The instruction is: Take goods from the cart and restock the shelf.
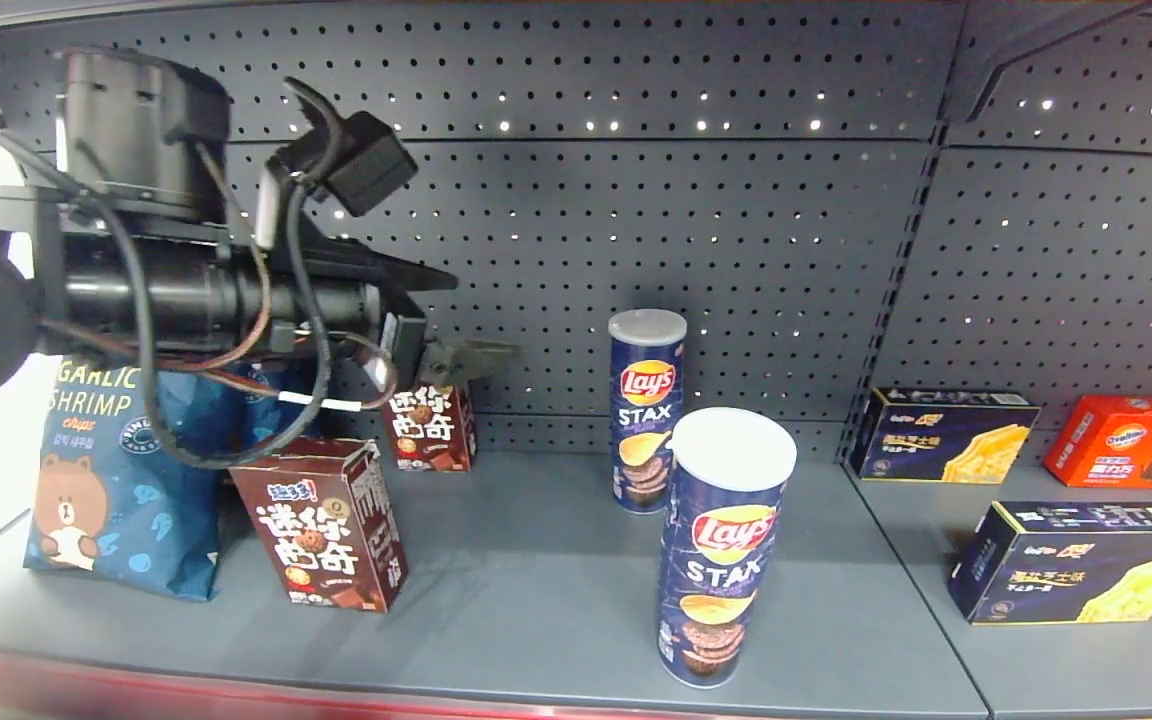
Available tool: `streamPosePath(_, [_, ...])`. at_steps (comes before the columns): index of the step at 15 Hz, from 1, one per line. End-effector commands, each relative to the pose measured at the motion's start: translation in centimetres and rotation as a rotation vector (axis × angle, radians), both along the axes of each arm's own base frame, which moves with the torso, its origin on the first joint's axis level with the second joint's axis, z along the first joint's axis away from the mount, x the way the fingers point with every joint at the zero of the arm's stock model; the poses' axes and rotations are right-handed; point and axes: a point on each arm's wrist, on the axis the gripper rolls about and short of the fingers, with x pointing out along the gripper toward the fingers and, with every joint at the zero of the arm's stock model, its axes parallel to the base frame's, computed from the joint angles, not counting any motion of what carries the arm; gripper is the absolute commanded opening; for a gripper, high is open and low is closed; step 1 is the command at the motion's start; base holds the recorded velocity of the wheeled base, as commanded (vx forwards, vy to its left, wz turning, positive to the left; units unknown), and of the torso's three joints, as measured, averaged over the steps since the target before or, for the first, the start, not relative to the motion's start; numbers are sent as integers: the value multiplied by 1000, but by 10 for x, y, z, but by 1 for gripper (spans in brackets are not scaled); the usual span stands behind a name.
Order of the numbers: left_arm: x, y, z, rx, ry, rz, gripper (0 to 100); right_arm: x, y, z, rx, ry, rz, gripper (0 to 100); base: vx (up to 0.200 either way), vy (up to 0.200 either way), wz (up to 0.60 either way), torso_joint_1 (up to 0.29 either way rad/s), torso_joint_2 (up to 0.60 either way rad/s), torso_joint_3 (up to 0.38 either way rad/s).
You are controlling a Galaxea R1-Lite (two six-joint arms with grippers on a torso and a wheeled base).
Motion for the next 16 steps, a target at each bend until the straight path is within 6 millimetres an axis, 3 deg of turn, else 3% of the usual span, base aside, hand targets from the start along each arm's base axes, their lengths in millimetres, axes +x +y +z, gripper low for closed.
streamPosePath(1, [-57, 34, 15, 2, -70, 127, 100, 0, 0, 0, 0, 1, 1, 100, 0, 0, 0, 0, 0, 0])
streamPosePath(3, [-75, 48, 19, 0, -99, 183, 100, 0, 0, 0, 0, 1, 1, 100, 0, 0, 0, 0, 0, 0])
streamPosePath(4, [-96, 60, 24, -1, -145, 267, 100, 0, 0, 0, 0, 1, 1, 100, 0, 0, 0, 0, 0, 0])
streamPosePath(7, [-120, 69, 19, -42, -179, 385, 100, 0, 0, 0, 5, 1, 0, 100, 0, 0, 0, 0, 0, 0])
streamPosePath(10, [-154, 84, -16, -169, -254, 585, 100, 0, 0, 0, 3, 1, 1, 100, 0, 0, 0, 0, 0, 0])
streamPosePath(16, [-207, 101, -72, -218, -218, 716, 100, 0, 0, 0, 3, 3, -4, 100, 0, 0, 0, 0, 0, 0])
